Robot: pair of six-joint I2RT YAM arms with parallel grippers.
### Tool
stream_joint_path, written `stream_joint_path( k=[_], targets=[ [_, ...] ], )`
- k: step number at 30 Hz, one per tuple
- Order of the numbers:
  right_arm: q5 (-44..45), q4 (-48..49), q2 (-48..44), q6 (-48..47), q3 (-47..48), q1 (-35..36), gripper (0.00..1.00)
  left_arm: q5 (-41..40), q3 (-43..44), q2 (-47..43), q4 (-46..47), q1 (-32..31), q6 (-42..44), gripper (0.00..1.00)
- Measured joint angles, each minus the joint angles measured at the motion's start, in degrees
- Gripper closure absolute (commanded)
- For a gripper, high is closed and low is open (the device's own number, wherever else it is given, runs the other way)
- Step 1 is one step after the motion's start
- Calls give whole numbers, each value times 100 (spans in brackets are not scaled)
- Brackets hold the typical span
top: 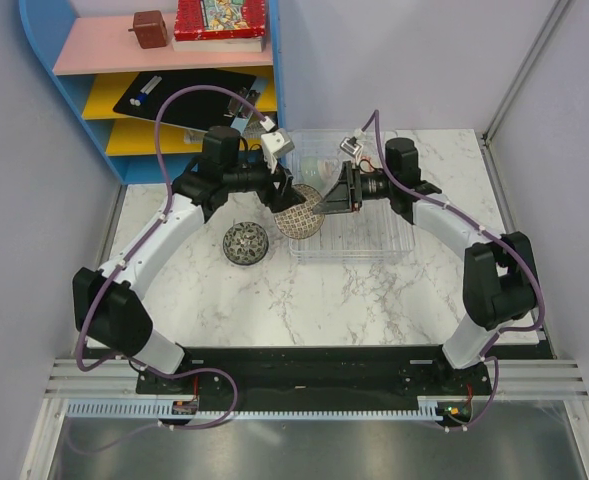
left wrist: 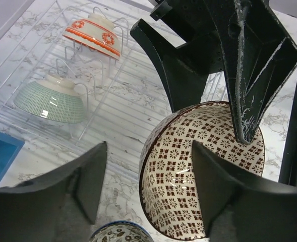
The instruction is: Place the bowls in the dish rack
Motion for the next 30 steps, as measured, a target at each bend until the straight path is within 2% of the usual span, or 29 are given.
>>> stream_joint_path(
  k=[5, 10, 14, 18, 23, 30],
  targets=[
    [144, -13, 0, 15, -2, -79, 100, -35, 0, 0, 11, 37, -7, 0],
    [507, -667, -33, -492, 4, -352, 100, 22, -4, -17, 7, 472, -37, 0],
    [1338, -2111, -138, -1578, 236, -527, 100, 94, -306, -264, 50, 1294, -50, 0],
    [2450, -3005, -514, -2428, 306, -522, 100, 151, -970, -721, 9, 2188, -81, 0],
    [3764, -3536, -1062, -3128, 306, -459, 100, 160, -1488, -933, -420, 3134, -28, 0],
    [5611, -3759, -1412, -3936, 313, -197, 100, 295, -2133, -1095, -813, 3696, 153, 0]
  ],
)
